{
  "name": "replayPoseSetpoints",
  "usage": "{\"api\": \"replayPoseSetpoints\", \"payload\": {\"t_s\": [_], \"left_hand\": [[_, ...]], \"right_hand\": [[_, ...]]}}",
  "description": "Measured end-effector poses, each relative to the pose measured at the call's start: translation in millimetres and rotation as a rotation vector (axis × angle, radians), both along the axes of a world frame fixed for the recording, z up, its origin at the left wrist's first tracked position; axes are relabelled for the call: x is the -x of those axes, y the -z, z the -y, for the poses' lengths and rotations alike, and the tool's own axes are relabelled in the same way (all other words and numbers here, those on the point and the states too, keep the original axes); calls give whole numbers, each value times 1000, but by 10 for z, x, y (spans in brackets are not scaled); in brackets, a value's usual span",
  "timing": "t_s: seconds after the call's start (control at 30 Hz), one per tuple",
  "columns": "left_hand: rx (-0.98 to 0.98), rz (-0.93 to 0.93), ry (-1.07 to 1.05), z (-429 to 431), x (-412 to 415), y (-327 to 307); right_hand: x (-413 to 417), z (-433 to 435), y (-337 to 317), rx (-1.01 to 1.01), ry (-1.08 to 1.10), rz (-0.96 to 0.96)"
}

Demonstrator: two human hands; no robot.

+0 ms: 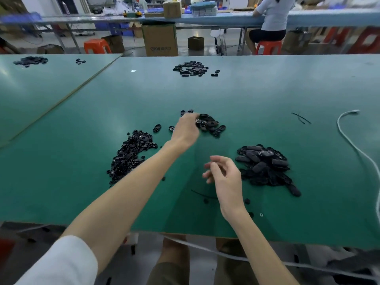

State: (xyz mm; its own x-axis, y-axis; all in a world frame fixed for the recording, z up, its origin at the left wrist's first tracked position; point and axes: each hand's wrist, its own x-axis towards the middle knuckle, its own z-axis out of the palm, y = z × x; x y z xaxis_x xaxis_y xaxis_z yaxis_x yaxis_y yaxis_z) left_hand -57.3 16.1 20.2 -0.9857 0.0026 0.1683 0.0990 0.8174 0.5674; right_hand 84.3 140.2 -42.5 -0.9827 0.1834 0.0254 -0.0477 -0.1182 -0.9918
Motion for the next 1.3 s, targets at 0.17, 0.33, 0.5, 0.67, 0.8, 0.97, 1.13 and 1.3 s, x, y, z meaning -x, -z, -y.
{"api": "replayPoseSetpoints", "payload": {"t_s": [0.17,0.33,0.5,0.67,0.8,0.97,1.13,1.3], "left_hand": [[446,51,53,319,166,237],[431,-108,42,289,62,367],[315,-158,99,293,-190,371],[331,-205,50,323,-431,425],[142,-160,-4,316,-525,401],[25,-141,-15,329,-574,433],[-289,-129,8,325,-656,398],[-752,1,69,292,-823,313]], "right_hand": [[-2,1,-10,13,2,-1],[-2,4,-16,-8,-10,0],[-38,-10,-35,-34,-11,1],[-51,-13,-57,-56,-2,5],[-54,3,-53,-62,2,5],[-33,-5,-53,-69,-18,4],[5,-5,-45,-58,-26,-6],[58,-1,-33,-63,-35,-24]]}}
